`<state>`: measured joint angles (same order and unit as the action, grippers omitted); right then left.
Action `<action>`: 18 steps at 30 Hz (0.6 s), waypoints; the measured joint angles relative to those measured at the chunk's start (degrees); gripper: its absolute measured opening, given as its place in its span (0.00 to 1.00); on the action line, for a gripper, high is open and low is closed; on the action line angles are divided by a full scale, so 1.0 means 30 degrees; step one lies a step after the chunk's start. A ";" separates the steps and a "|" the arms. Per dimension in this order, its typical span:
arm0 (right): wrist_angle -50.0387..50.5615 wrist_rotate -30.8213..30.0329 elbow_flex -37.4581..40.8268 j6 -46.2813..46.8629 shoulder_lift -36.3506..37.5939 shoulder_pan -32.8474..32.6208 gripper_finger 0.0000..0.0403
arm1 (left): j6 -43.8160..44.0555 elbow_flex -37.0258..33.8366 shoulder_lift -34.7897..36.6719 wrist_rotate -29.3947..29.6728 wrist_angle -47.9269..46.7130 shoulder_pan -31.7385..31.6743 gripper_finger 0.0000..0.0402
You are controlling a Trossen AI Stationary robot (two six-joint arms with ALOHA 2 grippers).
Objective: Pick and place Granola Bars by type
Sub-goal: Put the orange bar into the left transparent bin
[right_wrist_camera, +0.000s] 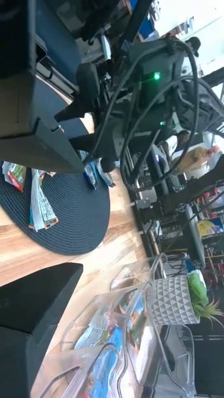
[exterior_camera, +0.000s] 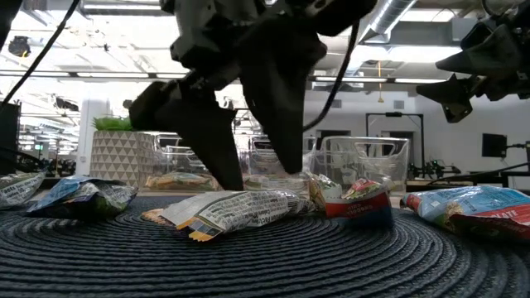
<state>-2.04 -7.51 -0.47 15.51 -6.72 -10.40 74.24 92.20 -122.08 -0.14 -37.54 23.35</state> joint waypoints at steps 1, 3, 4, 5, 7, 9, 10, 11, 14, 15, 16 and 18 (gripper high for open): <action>0.0000 0.0000 0.0007 0.0000 0.0000 -0.0004 0.60 | 0.0016 0.0004 0.0015 0.0233 -0.0007 0.0012 0.55; 0.0000 0.0000 0.0007 0.0000 0.0000 0.0004 0.60 | 0.0119 0.0007 0.0015 0.0958 -0.0305 0.0015 0.55; 0.0000 0.0000 0.0007 0.0005 0.0000 -0.0004 0.60 | 0.0145 0.0007 0.0015 0.1217 -0.0556 0.0008 0.55; -0.0002 0.0000 0.0002 0.0003 0.0000 -0.0001 0.60 | 0.0151 0.0007 0.0015 0.1317 -0.0717 0.0008 0.55; -0.0005 0.0000 0.0000 0.0002 0.0000 -0.0004 0.60 | 0.0158 0.0007 0.0015 0.1309 -0.0805 0.0008 0.55; -0.0007 0.0000 0.0000 0.0001 0.0000 0.0003 0.60 | 0.0158 -0.0051 0.0015 0.1309 -0.0713 0.0008 0.55; -0.0007 0.0000 0.0000 0.0001 0.0000 0.0003 0.60 | 0.0165 -0.0099 0.0015 0.1309 -0.0657 0.0008 0.55; -0.0007 0.0000 0.0001 0.0001 0.0000 0.0002 0.60 | 0.0165 -0.0116 0.0015 0.1309 -0.0675 0.0008 0.55; -0.0007 0.0000 0.0003 0.0000 0.0000 0.0000 0.60 | 0.0173 -0.0124 0.0015 0.1316 -0.0648 0.0008 0.55; -0.0007 0.0000 0.0002 0.0005 0.0000 0.0001 0.60 | 0.0173 -0.0124 0.0012 0.1316 -0.0656 0.0008 0.55; -0.0007 0.0000 0.0007 0.0000 0.0000 -0.0002 0.60 | 0.0180 -0.0113 -0.0104 0.1309 -0.0645 0.0008 0.55; -0.0015 0.0000 0.0004 0.0000 -0.0007 0.0000 0.60 | 0.0186 -0.0051 -0.0338 0.1085 -0.0526 -0.0050 0.55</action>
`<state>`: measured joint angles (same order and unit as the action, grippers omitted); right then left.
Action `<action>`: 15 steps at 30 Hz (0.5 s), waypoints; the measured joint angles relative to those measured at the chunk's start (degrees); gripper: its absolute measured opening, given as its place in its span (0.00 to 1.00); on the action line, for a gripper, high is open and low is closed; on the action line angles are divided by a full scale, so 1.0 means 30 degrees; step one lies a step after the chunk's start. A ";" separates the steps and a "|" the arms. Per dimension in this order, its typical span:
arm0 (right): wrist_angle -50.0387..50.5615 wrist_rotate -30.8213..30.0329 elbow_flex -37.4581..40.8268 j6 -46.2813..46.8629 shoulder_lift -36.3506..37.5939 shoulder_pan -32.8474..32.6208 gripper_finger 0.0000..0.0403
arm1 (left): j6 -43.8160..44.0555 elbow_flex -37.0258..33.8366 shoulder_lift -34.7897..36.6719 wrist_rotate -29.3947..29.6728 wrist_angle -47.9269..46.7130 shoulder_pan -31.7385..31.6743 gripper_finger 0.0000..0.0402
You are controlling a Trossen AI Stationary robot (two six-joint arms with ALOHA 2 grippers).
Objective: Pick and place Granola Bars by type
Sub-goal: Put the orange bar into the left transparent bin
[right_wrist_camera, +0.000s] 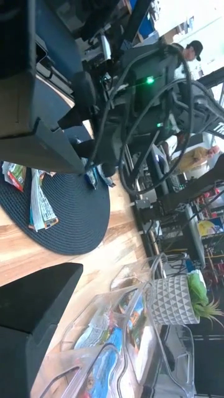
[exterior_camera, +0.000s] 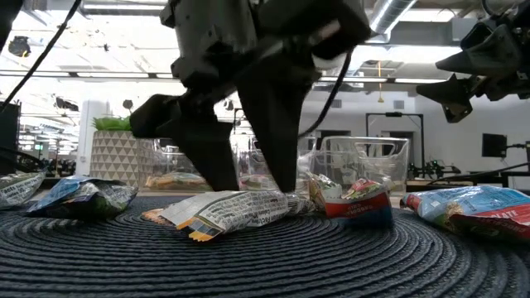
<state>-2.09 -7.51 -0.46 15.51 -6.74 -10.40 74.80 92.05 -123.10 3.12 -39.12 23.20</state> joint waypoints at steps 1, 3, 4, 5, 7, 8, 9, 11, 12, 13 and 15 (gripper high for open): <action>0.0000 0.0000 0.0000 0.0000 0.0007 -0.0004 0.60 | 0.0001 -0.0007 -0.0126 -0.0242 -0.0004 0.0001 0.55; 0.0023 0.0000 -0.0002 0.0000 0.0001 0.0004 0.60 | -0.0014 0.0053 -0.0533 -0.0704 0.0521 -0.0008 0.55; 0.0004 0.0000 0.0001 0.0002 0.0007 -0.0001 0.60 | -0.0018 0.0066 -0.0533 -0.0819 0.0516 -0.0015 0.55; -0.0034 0.0000 0.0001 0.0002 -0.0016 -0.0004 0.60 | -0.0055 0.0066 -0.0520 -0.0934 0.0507 -0.0015 0.55; 0.0022 0.0003 -0.0001 0.0005 -0.0085 0.0004 0.60 | -0.0174 0.0075 -0.0686 -0.0914 0.0597 -0.0017 0.55; 0.0011 0.0007 0.0002 0.0006 -0.0086 -0.0004 0.60 | -0.0168 0.0080 -0.0696 -0.0922 0.0567 -0.0023 0.55; -0.0031 0.0000 0.0003 0.0007 -0.0098 0.0004 0.60 | -0.0174 0.0080 -0.0697 -0.0950 0.0548 -0.0023 0.55; 0.0020 0.0013 -0.0004 0.0001 -0.0133 0.0004 0.60 | -0.0189 0.0086 -0.0736 -0.0998 0.0575 -0.0030 0.55; 0.0022 0.0015 0.0001 0.0005 -0.0123 -0.0004 0.60 | -0.0184 0.0087 -0.0745 -0.0972 0.0570 -0.0030 0.55; 0.0015 0.0007 0.0004 0.0005 -0.0109 0.0004 0.60 | -0.0174 0.0087 -0.0747 -0.0917 0.0570 -0.0030 0.55; 0.0015 0.0007 -0.0002 0.0000 -0.0124 -0.0004 0.60 | -0.0176 0.0087 -0.0762 -0.0855 0.0570 -0.0030 0.55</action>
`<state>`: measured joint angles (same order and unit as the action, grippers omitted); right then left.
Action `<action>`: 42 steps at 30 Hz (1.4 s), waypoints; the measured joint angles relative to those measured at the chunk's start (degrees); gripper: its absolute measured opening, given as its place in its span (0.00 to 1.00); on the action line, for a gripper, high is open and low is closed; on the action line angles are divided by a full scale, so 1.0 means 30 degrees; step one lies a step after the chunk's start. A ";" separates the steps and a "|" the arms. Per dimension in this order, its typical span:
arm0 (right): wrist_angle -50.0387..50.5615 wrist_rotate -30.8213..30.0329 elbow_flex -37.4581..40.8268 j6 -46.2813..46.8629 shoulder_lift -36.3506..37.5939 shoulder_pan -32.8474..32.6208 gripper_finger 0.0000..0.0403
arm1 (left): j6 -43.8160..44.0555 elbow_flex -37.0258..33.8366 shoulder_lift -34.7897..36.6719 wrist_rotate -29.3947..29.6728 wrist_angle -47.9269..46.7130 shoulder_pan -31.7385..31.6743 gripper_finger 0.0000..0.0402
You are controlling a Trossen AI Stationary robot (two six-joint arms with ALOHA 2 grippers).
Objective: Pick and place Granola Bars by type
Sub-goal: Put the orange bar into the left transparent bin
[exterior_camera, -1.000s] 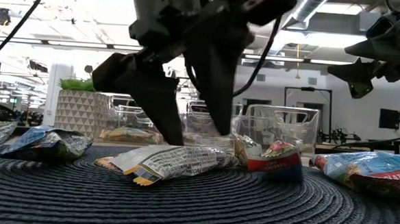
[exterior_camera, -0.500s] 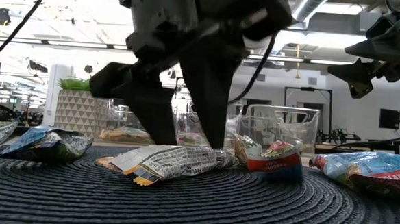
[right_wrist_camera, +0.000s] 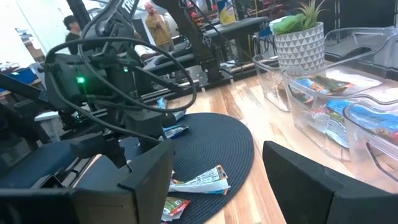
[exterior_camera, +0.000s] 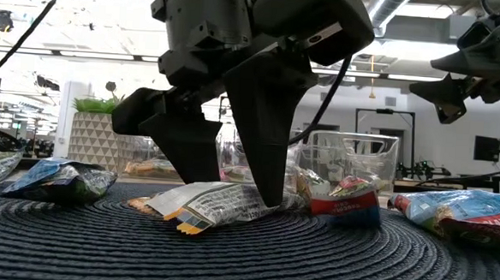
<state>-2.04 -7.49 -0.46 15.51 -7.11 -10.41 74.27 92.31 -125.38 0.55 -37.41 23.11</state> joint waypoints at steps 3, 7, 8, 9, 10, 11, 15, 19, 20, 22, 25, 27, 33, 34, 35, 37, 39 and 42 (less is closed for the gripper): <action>0.0000 0.0000 0.0005 0.0001 0.0000 0.0000 0.60 | -0.0005 0.0000 -0.0015 0.0045 -0.0007 -0.0022 0.55; -0.0007 -0.0001 -0.0002 0.0007 0.0000 0.0007 0.60 | -0.0005 -0.0015 -0.0034 -0.0046 -0.0041 -0.0022 0.52; -0.0001 0.0000 0.0005 0.0001 0.0000 0.0000 0.60 | -0.0005 -0.0019 -0.0036 -0.0061 -0.0057 -0.0024 0.50; -0.0005 -0.0005 0.0005 0.0007 0.0000 0.0000 0.60 | -0.0016 -0.0025 -0.0036 -0.0072 -0.0073 -0.0029 0.48; -0.0007 -0.0007 -0.0002 0.0003 0.0000 0.0004 0.60 | -0.0063 -0.0029 -0.0044 -0.0064 -0.0064 -0.0029 0.45; -0.0004 -0.0004 0.0005 0.0004 0.0000 0.0000 0.60 | -0.0125 -0.0036 -0.0052 -0.0057 -0.0050 -0.0029 0.43; -0.0007 -0.0007 -0.0002 0.0004 0.0000 0.0000 0.60 | -0.0462 -0.0044 -0.0080 -0.0055 -0.0039 -0.0044 0.32; -0.0015 -0.0007 -0.0002 0.0004 0.0000 0.0000 0.60 | -0.0639 -0.0051 -0.0087 -0.0079 -0.0036 -0.0087 0.25; -0.0013 -0.0007 0.0005 0.0002 0.0000 0.0000 0.60 | -0.0648 -0.0051 -0.0088 -0.0079 -0.0036 -0.0089 0.23; -0.0015 -0.0007 0.0005 0.0000 0.0000 0.0007 0.60 | -0.0676 -0.0051 -0.0095 -0.0086 -0.0036 -0.0110 0.21; -0.0015 -0.0007 -0.0002 0.0002 0.0000 0.0002 0.60 | -0.0879 0.0028 -0.0101 -0.0100 -0.0121 -0.0151 0.20; -0.0015 -0.0007 0.0001 0.0000 0.0000 0.0004 0.60 | -0.1302 0.0377 -0.0174 -0.0108 -0.0518 -0.0195 0.19; -0.0022 -0.0007 0.0000 0.0000 0.0000 0.0001 0.60 | -0.2472 0.1935 -0.0270 0.0521 -0.2333 -0.0520 0.19; -0.0022 -0.0007 0.0002 0.0002 0.0000 0.0000 0.60 | -0.2616 0.2235 -0.0270 0.0636 -0.2631 -0.0582 0.19; -0.0022 -0.0007 0.0002 0.0002 0.0000 0.0002 0.60 | -0.2766 0.2553 -0.0270 0.0813 -0.2989 -0.0643 0.19; -0.0022 -0.0007 0.0005 0.0007 0.0000 0.0003 0.60 | -0.3105 0.3165 -0.0262 0.1120 -0.3457 -0.0716 0.19; -0.0024 -0.0007 0.0003 0.0002 0.0000 0.0005 0.60 | -0.3472 0.3887 -0.0255 0.1442 -0.3886 -0.0802 0.19; -0.0022 -0.0007 -0.0002 0.0007 0.0000 0.0007 0.60 | -0.4077 0.5102 -0.0219 0.2079 -0.4890 -0.0977 0.19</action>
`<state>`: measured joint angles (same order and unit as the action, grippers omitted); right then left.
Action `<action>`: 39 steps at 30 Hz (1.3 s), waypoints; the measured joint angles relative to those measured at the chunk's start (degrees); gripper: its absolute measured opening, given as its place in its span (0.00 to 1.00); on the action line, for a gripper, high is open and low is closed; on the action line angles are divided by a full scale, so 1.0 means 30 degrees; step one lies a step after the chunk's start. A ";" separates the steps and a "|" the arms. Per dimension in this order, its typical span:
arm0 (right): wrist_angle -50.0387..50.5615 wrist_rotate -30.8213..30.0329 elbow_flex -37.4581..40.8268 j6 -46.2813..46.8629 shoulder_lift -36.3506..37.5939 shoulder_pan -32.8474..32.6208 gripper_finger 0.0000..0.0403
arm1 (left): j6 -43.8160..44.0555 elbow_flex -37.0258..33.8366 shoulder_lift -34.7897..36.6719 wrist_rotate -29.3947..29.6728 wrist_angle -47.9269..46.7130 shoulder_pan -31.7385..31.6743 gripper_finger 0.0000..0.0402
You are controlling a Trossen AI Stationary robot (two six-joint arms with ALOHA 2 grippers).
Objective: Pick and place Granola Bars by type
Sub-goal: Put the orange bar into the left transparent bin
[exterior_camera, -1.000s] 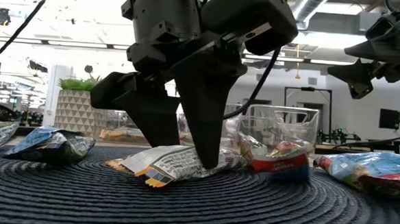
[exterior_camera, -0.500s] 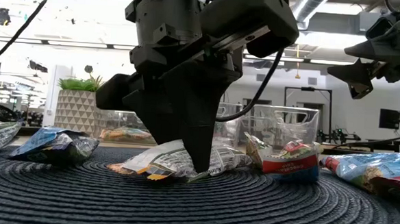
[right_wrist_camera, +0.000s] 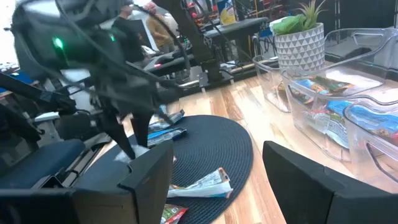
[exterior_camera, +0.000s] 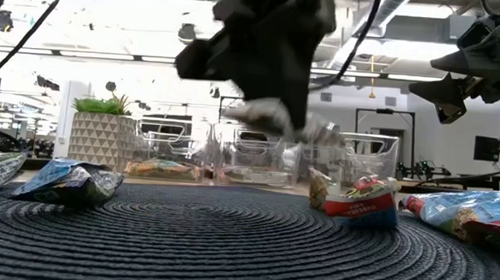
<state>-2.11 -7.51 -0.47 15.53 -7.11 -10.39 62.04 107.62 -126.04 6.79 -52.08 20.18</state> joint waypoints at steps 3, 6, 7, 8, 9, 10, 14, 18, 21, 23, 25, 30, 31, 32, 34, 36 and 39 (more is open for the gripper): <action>0.0000 0.0000 0.0004 -0.0007 0.0000 -0.0004 0.60 | -0.0694 0.1345 0.0022 0.0809 -0.1299 -0.0318 0.19; 0.0000 0.0000 0.0003 -0.0005 0.0000 -0.0007 0.60 | -0.1451 0.2814 0.0023 0.1619 -0.2814 -0.0673 0.19; 0.0000 0.0000 0.0007 -0.0007 0.0000 -0.0003 0.60 | -0.1668 0.3316 0.0044 0.1921 -0.3324 -0.0819 0.19; 0.0000 0.0000 0.0002 -0.0006 0.0000 -0.0007 0.60 | -0.1914 0.3753 0.0058 0.2184 -0.3761 -0.0979 0.19; 0.0000 0.0000 0.0007 -0.0002 0.0000 -0.0005 0.60 | -0.2119 0.4228 0.0058 0.2424 -0.4224 -0.1125 0.19; 0.0000 0.0000 0.0004 -0.0007 0.0000 -0.0006 0.60 | -0.2350 0.4696 0.0058 0.2645 -0.4722 -0.1264 0.19; 0.0000 0.0000 0.0006 -0.0006 0.0000 -0.0001 0.60 | -0.3157 0.6287 0.0075 0.3476 -0.6277 -0.1857 0.19; 0.0000 0.0000 0.0000 -0.0007 0.0000 -0.0002 0.60 | -0.3597 0.7164 0.0109 0.3931 -0.7325 -0.2339 0.19; 0.0007 0.0000 0.0007 -0.0007 0.0000 -0.0007 0.60 | -0.3812 0.7456 0.0109 0.3909 -0.7750 -0.2511 0.19; 0.0007 0.0000 0.0000 -0.0001 0.0001 -0.0007 0.60 | -0.4019 0.7466 0.0109 0.3911 -0.7916 -0.2513 0.19; 0.0007 0.0000 0.0005 -0.0007 0.0000 -0.0005 0.60 | -0.4484 0.7466 0.0109 0.3911 -0.8021 -0.2505 0.19; 0.0007 0.0000 0.0007 -0.0002 0.0000 -0.0006 0.60 | -0.7429 0.7464 0.0109 0.3899 -0.8044 -0.2347 0.19; 0.0007 0.0000 0.0006 -0.0007 0.0000 -0.0007 0.60 | -0.8120 0.7466 0.0109 0.3849 -0.8047 -0.2312 0.19; 0.0007 0.0000 0.0007 -0.0004 0.0000 -0.0006 0.60 | -0.8745 0.7417 0.0109 0.3831 -0.8019 -0.2298 0.19; 0.0007 0.0000 0.0007 -0.0007 0.0000 -0.0007 0.60 | -0.9729 0.7007 0.0131 0.3815 -0.7873 -0.2242 0.19; 0.0007 0.0000 0.0004 -0.0007 0.0000 -0.0006 0.60 | -1.0675 0.6662 0.0109 0.3801 -0.7902 -0.2207 0.19; 0.0007 0.0000 0.0000 -0.0004 0.0000 -0.0001 0.60 | -1.1942 0.5895 0.0146 0.3318 -0.7195 -0.2200 0.20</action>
<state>-2.09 -7.51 -0.47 15.52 -7.11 -10.40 26.22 125.31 -125.60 16.75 -73.66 13.58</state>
